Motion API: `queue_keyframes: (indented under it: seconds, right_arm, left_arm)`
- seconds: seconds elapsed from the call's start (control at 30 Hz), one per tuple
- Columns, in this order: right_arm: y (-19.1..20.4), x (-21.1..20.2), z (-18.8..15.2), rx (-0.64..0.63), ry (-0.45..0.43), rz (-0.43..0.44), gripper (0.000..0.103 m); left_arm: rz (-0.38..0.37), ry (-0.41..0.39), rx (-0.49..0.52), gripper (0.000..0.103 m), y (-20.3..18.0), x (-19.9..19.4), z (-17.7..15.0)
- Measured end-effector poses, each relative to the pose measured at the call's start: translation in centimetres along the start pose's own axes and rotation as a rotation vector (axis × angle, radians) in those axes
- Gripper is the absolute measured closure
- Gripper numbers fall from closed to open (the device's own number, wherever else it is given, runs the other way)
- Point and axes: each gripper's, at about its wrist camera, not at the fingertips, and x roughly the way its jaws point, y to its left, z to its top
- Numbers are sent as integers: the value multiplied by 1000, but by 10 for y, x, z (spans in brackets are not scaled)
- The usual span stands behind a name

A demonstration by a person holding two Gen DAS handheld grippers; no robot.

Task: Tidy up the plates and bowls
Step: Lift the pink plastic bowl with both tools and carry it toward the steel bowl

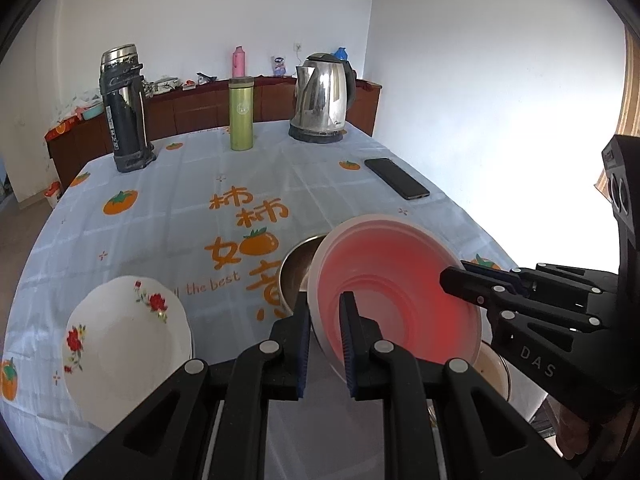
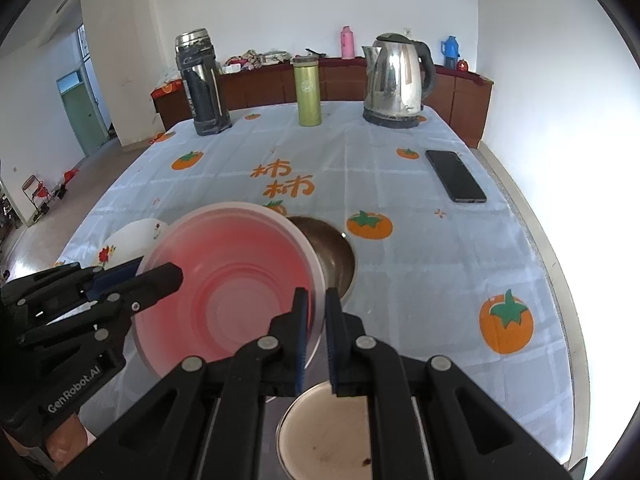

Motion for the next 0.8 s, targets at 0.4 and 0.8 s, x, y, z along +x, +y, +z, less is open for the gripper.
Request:
queue_keyframes:
  seconds: [0.4, 0.8]
  right_arm:
    - [-13, 13, 25, 3, -12, -8, 94]
    - [-21, 46, 39, 15, 43, 4, 94]
  left_arm:
    - [24, 11, 3, 87, -2, 21, 17]
    - [51, 37, -10, 87, 5, 47, 31]
